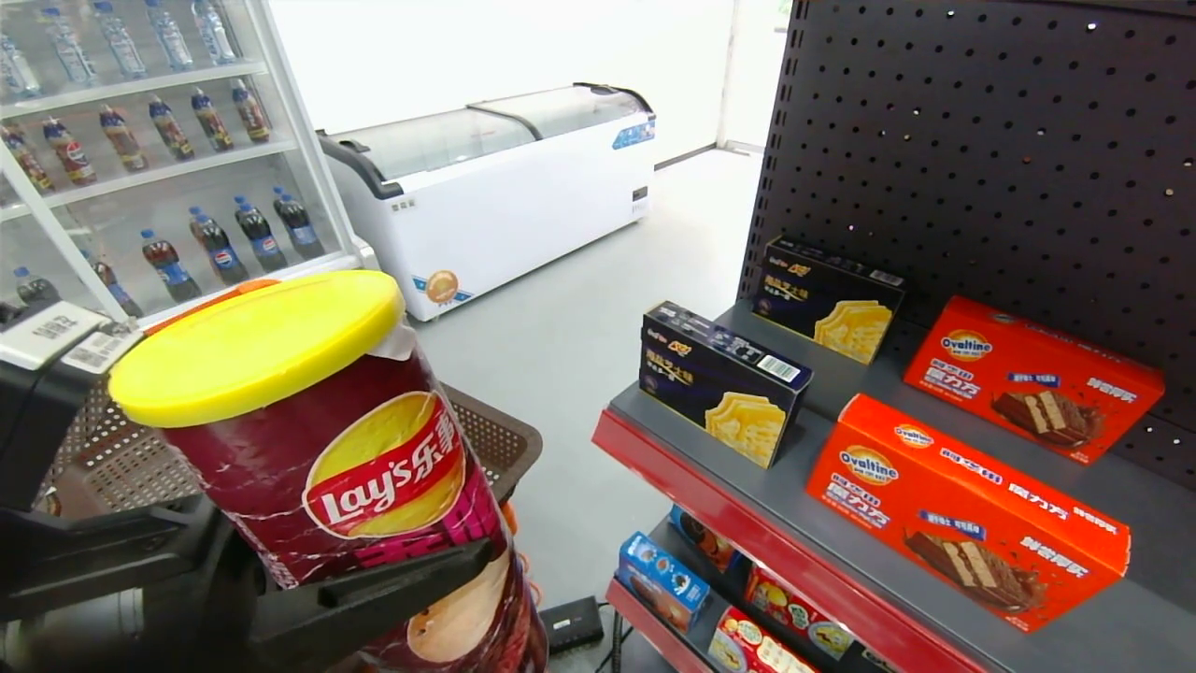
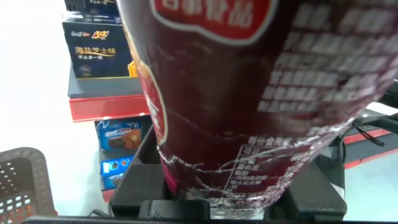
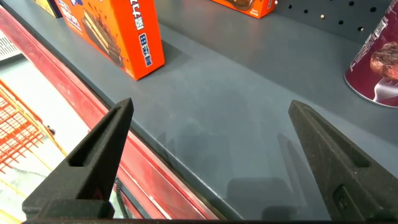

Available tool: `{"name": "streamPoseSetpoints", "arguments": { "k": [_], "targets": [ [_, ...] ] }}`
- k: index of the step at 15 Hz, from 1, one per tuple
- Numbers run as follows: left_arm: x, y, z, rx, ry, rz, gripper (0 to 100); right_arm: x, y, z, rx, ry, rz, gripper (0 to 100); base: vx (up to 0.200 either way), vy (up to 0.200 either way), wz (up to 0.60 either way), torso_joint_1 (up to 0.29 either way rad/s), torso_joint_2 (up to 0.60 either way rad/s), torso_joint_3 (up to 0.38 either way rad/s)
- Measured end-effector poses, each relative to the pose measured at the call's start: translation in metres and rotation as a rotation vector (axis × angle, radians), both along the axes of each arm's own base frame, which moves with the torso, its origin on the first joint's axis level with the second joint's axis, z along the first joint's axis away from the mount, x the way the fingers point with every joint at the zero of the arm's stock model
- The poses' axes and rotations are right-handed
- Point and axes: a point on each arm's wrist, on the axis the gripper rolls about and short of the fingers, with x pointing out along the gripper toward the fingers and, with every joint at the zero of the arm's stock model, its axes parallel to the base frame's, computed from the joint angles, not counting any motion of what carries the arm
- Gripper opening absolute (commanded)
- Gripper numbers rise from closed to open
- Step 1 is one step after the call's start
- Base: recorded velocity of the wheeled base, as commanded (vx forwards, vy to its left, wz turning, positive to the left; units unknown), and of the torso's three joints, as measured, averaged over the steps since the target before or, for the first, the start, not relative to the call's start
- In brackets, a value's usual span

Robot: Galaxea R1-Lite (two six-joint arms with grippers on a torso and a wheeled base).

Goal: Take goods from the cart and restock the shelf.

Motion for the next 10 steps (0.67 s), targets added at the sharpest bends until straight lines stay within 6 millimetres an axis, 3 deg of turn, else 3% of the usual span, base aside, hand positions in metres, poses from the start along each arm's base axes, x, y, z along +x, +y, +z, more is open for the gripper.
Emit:
{"name": "streamPoseSetpoints", "arguments": {
  "k": [10],
  "targets": [
    [-0.0058,-0.0055,0.0037,-0.008,-0.015,-0.05,0,0.0,0.0,0.0,0.0,0.0,0.0,100,0.0,0.0,-0.6,0.002,0.0,0.002]
  ]
}}
